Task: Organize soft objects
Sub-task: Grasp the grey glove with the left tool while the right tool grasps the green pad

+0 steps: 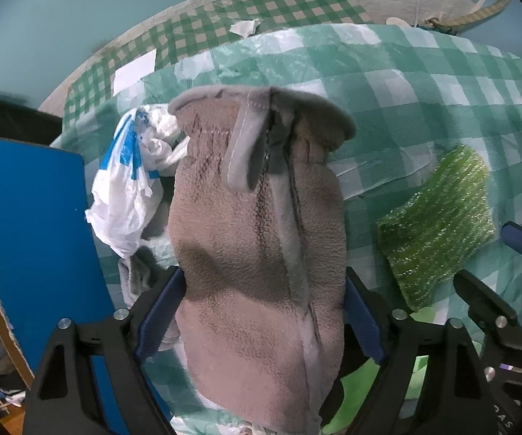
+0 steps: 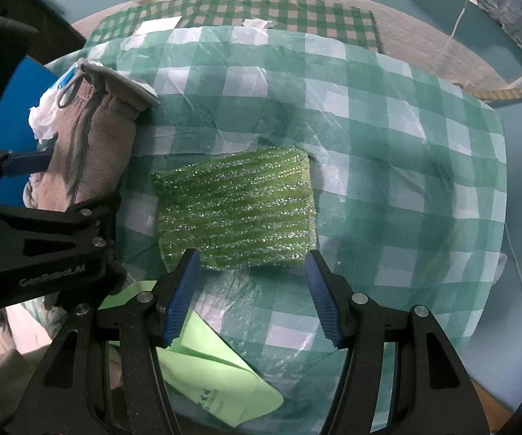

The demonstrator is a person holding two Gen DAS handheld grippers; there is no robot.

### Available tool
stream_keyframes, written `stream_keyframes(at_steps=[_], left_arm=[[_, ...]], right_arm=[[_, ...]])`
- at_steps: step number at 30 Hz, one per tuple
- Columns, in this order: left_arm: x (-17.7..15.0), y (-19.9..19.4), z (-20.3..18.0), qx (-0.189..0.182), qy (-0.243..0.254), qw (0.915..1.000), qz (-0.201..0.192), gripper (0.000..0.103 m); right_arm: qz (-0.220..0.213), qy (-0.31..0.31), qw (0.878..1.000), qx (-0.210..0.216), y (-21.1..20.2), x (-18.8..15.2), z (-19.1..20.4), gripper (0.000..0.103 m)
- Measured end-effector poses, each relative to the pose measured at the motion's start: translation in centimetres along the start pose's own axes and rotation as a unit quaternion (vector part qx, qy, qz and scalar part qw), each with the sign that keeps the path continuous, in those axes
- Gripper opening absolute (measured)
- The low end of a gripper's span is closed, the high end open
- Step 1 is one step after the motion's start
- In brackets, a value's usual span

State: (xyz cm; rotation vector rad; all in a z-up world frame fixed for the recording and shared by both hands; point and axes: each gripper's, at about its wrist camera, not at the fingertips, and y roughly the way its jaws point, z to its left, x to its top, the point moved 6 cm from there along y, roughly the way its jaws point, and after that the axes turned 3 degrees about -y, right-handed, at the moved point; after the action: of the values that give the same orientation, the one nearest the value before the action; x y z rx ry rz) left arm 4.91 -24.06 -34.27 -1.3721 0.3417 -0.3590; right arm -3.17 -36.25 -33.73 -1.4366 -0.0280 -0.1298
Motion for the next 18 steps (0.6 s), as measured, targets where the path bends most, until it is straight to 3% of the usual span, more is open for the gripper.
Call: stream_keyframes(at_steps=[8, 10, 14, 18], left_arm=[[0.0, 0.1, 0.6, -0.011, -0.004, 0.9999, -0.005, 0.057], [-0.1, -0.2, 0.8, -0.014, -0.007, 0.9998, -0.009, 0.048], [-0.2, -0.6, 1.6, -0.029, -0.019, 0.9993, -0.017, 0.031], [-0.2, -0.9, 2.7, -0.049, -0.032, 0.9981, -0.020, 0.025]], right_arm=[[0.001, 0.000, 1.000, 0.001, 0.2, 0.3, 0.3, 0.063], [0.000, 0.000, 1.000, 0.000, 0.2, 0.4, 0.4, 0.072], [-0.001, -0.006, 1.000, -0.006, 0.3, 1.0, 0.5, 0.079], [0.011, -0.020, 1.000, -0.003, 0.8, 1.4, 1.2, 0.079]])
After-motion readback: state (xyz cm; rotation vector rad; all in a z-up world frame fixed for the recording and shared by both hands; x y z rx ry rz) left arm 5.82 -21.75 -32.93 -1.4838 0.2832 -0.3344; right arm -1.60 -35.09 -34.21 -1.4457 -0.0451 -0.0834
